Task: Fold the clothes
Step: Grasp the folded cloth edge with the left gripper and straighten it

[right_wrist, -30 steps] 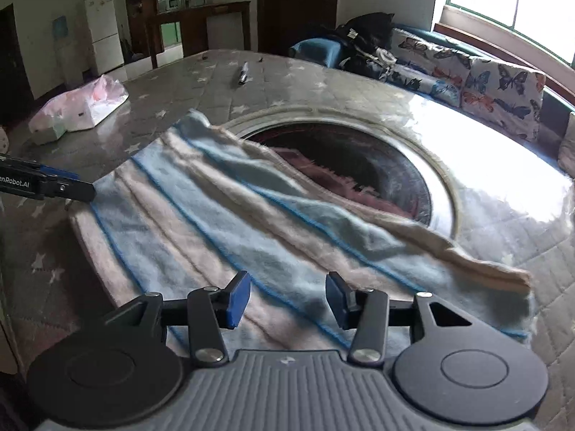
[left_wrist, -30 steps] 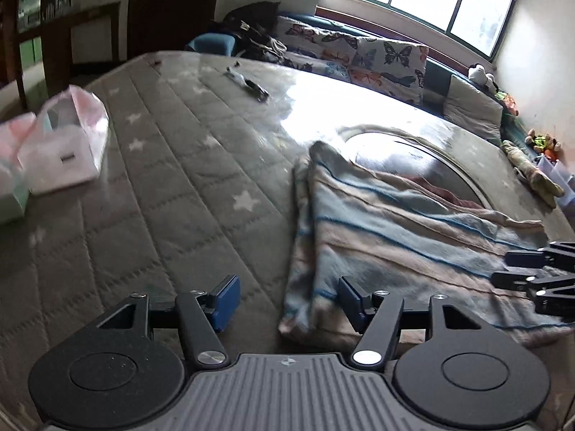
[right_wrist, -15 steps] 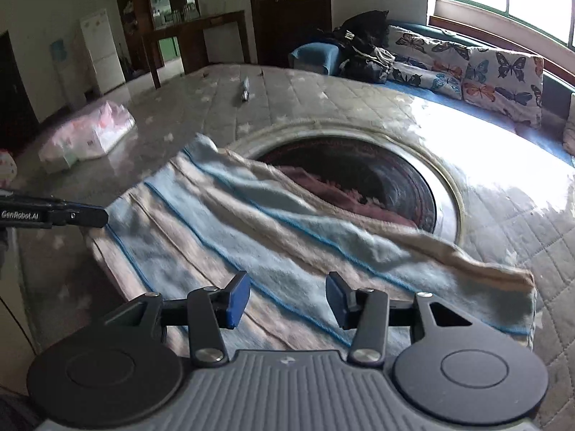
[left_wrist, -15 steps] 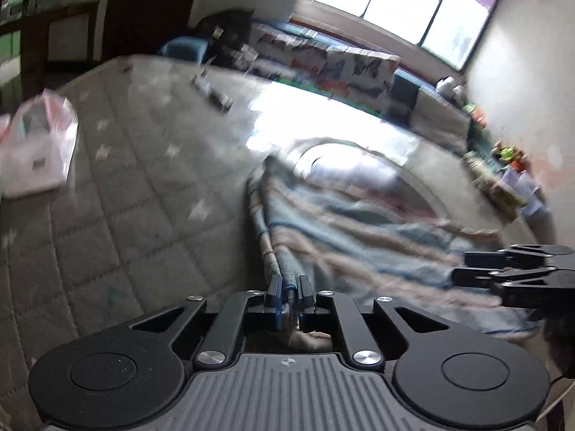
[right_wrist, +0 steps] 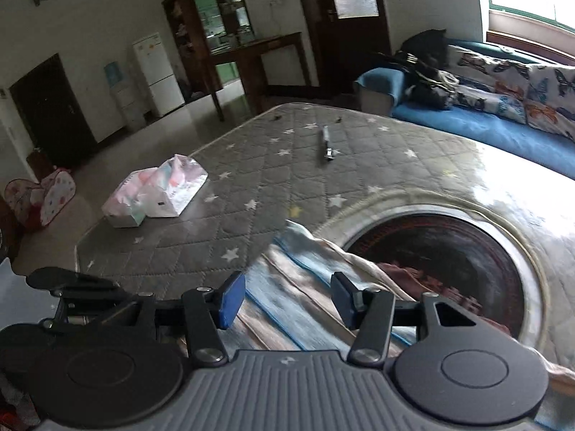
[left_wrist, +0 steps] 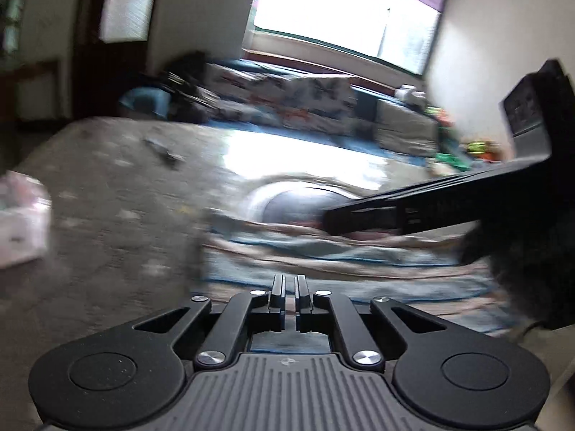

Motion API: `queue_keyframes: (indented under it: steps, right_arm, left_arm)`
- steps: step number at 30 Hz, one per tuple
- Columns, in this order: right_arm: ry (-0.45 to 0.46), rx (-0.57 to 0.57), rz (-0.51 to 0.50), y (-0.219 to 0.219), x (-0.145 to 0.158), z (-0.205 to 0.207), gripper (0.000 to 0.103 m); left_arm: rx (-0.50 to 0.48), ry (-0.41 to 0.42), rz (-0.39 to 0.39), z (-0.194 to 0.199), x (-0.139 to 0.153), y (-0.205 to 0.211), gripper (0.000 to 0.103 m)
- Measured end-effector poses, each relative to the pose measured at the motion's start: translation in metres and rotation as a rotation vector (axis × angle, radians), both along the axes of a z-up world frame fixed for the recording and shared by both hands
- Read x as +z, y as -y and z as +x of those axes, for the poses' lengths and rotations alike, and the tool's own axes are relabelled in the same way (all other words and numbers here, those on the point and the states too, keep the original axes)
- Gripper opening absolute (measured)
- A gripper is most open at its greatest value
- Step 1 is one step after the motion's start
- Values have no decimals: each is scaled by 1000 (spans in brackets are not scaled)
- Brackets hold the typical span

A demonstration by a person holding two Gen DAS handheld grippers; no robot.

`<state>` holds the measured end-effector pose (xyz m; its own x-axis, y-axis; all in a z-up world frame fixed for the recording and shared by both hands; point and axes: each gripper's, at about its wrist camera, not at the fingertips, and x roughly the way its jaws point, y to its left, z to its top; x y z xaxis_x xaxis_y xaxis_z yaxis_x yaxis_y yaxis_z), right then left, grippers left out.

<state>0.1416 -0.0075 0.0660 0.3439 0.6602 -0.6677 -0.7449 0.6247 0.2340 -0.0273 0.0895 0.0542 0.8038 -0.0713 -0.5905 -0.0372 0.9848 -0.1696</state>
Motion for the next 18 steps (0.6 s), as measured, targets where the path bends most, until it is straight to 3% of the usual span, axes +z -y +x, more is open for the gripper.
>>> queue_keyframes:
  steps: [3,5,10,12,13,15,18]
  right_arm:
    - [-5,8,-21,-7,-6,0,54]
    - [-12,6,-37,-10,-11,0,54]
    - [-22,7,-55,-10,-15,-2,54]
    - [-19,11,-57,-11,-14,-2,54]
    - [-17,13,-56,-12,-13,-3,54]
    - [-16,22,-54,-15,-11,-4,54]
    - [-22,38,-42,-20,-7,-4,54]
  left_arm:
    - [68,-48,29,-2,-14,-15,50]
    - [101,-89,44,-1,-25,-22,54]
    - [79,-153,9,9,-45,-22,54]
    - [84,-178,-24,12,-49,-26,48]
    - [82,-187,-49,12,-51,-28,27]
    - [76,-189,-94,13,-50,-30,15]
    - [53,-137,-140,9,-32,-26,8]
